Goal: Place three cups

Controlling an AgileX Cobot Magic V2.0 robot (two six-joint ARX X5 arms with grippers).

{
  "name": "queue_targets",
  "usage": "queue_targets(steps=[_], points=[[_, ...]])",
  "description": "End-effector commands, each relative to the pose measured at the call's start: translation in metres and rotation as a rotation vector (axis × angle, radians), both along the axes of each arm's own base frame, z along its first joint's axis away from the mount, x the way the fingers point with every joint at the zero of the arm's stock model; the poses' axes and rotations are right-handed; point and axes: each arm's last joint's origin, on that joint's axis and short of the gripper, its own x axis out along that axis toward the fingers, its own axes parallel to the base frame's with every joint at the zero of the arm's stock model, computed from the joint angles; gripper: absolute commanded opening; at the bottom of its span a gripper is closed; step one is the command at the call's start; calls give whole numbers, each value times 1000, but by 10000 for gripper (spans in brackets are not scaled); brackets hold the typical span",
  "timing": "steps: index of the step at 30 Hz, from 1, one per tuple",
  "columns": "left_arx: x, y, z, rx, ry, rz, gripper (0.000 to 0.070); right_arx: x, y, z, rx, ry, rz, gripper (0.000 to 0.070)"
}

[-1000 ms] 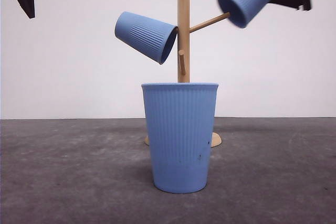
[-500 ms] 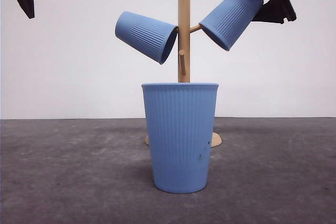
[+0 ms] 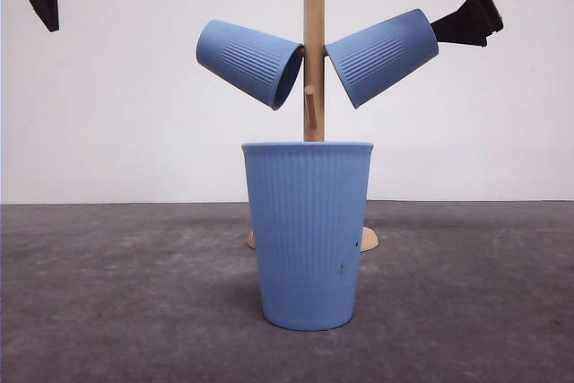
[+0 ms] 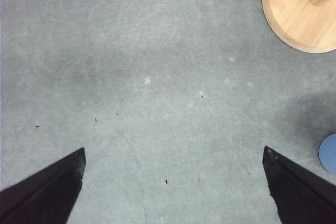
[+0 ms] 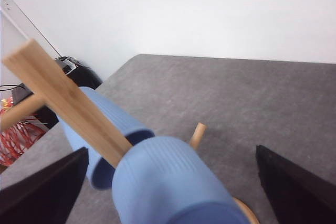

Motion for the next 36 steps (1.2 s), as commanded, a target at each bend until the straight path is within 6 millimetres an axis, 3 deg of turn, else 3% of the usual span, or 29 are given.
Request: queue_targets(steps=[1, 6, 10, 13, 17, 27, 34, 36], points=[[0, -1, 2, -2, -8, -7, 631, -3, -5, 16, 15, -45, 1, 652], [-1, -4, 2, -47, 3, -49, 631, -27, -18, 37, -12, -76, -27, 650], [-4, -20, 1, -187, 41, -184, 616, -62, -25, 48, -128, -55, -66, 644], [-6, -39, -4, -197, 62, -259, 553, -92, -25, 50, -259, -6, -100, 642], [-4, -76, -16, -202, 92, -369, 553, -132, -20, 49, -407, 88, -101, 614], [9, -153, -65, -170, 184, -539, 553, -201, -9, 42, -480, 173, -40, 614], [22, -180, -113, -19, 272, -519, 549, -235, -11, 46, -475, 148, -41, 614], [27, -185, -126, 20, 293, -510, 482, -241, -12, 48, -470, 123, -49, 614]])
